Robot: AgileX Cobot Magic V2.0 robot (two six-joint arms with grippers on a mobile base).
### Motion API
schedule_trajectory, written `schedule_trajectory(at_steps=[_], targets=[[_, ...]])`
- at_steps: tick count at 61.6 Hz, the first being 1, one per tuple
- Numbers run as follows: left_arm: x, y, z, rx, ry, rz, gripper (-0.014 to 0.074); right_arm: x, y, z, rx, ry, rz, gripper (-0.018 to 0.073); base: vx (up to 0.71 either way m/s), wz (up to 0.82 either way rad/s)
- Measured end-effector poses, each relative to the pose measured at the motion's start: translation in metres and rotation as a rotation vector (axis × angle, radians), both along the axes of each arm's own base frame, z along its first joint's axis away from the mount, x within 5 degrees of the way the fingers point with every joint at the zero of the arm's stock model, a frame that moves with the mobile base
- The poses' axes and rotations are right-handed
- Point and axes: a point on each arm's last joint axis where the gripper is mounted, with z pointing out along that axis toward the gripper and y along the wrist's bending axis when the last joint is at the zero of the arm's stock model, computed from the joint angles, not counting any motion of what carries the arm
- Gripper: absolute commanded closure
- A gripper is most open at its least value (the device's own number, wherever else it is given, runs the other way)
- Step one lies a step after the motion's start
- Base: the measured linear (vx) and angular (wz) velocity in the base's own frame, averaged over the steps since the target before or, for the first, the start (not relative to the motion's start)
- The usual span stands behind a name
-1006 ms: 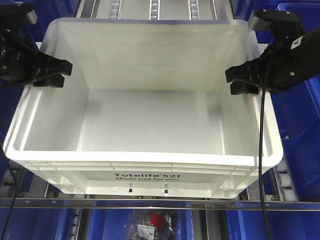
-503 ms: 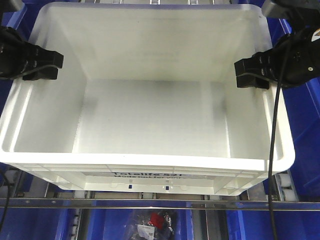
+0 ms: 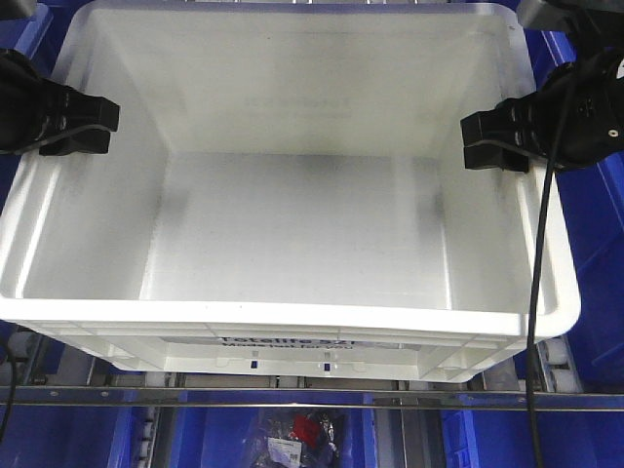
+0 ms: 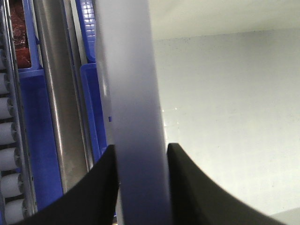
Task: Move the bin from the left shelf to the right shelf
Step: 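Pull the gripped crate off the rollers toward the robot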
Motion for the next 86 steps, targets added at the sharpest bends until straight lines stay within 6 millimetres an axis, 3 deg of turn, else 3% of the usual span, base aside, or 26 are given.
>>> schedule_trajectory(at_steps=[86], targets=[[0.0001, 0.0000, 0.0000, 0.000, -0.001, 0.000, 0.0604, 0.0000, 0.0000, 0.0000, 0.000, 0.000, 0.000, 0.0564, -0.02, 0.00]])
